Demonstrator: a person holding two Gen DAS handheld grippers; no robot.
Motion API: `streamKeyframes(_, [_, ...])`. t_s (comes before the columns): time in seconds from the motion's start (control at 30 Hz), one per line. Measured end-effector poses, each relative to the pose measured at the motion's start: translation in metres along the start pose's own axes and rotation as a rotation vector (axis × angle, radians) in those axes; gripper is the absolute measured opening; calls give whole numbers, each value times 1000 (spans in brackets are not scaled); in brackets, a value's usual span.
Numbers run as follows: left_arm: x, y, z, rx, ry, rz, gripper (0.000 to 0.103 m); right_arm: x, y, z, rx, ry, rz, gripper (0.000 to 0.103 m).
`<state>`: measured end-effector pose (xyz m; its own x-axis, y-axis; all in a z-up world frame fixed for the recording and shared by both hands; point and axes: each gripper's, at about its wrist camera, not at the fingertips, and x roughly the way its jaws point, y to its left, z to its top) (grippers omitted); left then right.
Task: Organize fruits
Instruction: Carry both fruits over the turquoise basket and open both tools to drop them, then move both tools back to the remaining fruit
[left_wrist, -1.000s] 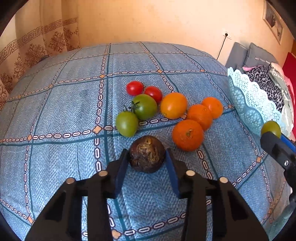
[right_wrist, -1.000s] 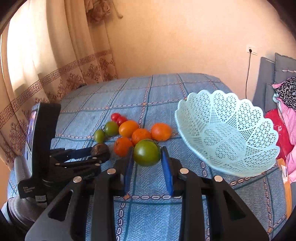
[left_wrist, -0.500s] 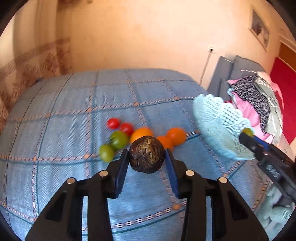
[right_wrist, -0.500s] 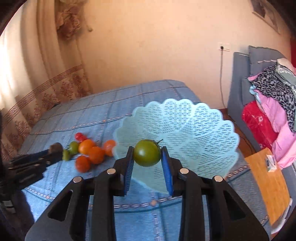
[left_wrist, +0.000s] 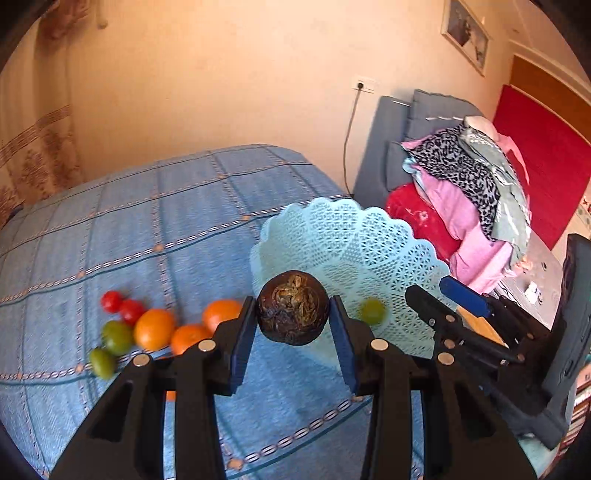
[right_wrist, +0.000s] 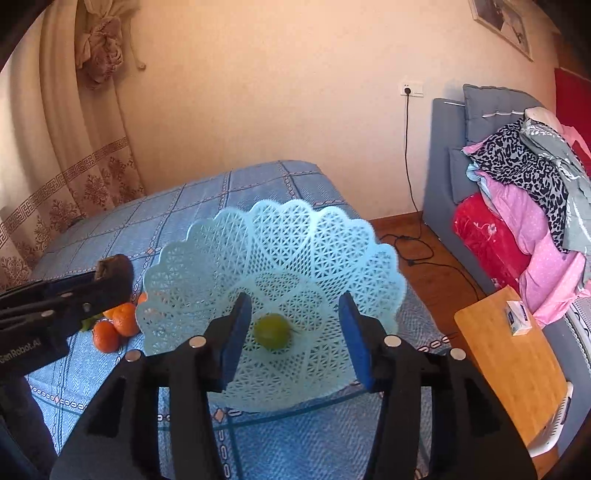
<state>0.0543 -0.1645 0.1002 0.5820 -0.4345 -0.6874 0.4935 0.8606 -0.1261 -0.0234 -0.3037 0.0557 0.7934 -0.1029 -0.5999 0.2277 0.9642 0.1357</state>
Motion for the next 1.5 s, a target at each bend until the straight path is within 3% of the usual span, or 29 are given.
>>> streamKeyframes(0.1, [10,-9,4,11,8,-16,44,-1,-6,1,23,-8,-3,51])
streamKeyframes(0.13, [12,-10,5,10,10,-21,51,-2,-7,1,28,-12,-7,51])
streamKeyframes(0.17, [14,-11,6,5,6,-28,70,-3,-9,2,34,-19,-14,51])
streamKeyframes(0.2, [15,-12,5,0,-4,-29,82,-5,-9,2,36,-23,-18,51])
streamKeyframes(0.23, [15,-11,5,-1,-13,-30,83,-6,-10,3,39,-31,-22,51])
streamKeyframes(0.57, [0,34,8,-115,-45,26,86,-24,-3,5,46,-88,-36,51])
streamKeyframes(0.9, [-19,98,-6,-195,-62,169,88,-47,59,-13,-19,-74,127,51])
streamKeyframes(1.03, [-23,119,-19,-239,-50,201,88,-45,98,-27,-76,-24,223,51])
streamKeyframes(1.2, [-30,146,-40,-276,-39,251,88,-25,136,-50,-120,107,308,51])
streamKeyframes(1.33, [-31,166,-55,-298,-24,299,88,-11,153,-60,-132,178,330,51])
streamKeyframes(1.4, [-30,174,-62,-304,-17,324,96,-3,157,-60,-135,203,336,51])
streamKeyframes(1.5, [-28,183,-70,-304,-9,362,97,11,163,-58,-142,233,336,51])
